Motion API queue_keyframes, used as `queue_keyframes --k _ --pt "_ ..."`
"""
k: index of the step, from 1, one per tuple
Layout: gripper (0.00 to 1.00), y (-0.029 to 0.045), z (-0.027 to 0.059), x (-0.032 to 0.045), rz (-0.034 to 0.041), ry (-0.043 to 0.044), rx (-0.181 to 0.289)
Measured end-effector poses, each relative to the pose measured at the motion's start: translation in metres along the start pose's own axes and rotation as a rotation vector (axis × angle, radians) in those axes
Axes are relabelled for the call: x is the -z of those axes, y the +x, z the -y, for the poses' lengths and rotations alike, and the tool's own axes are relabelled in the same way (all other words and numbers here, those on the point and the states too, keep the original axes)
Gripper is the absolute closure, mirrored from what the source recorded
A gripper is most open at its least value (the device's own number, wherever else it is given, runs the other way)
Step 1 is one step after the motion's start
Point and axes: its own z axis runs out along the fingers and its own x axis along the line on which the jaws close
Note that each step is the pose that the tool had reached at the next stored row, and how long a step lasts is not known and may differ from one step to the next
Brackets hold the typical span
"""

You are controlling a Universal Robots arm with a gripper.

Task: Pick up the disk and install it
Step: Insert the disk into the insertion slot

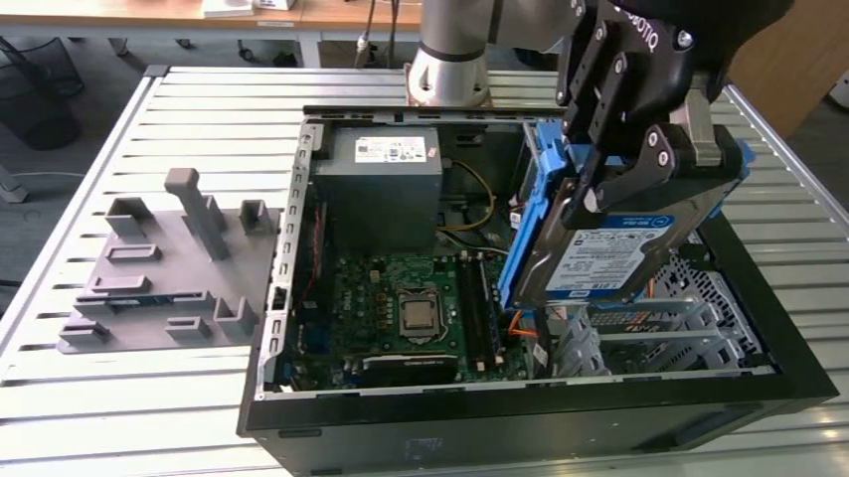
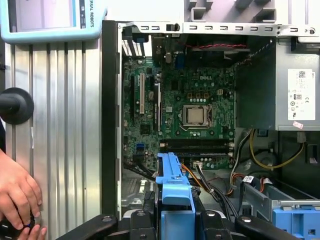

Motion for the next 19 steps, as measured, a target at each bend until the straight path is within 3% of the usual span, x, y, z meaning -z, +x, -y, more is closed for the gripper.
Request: queue_keyframes --k 8,19 --pt "0.64 0.0052 0.0018 -0.0020 0.0002 0.0001 0.000" --pt "0.64 0.0048 0.0257 -0.0057 0.0001 0.0001 0.000"
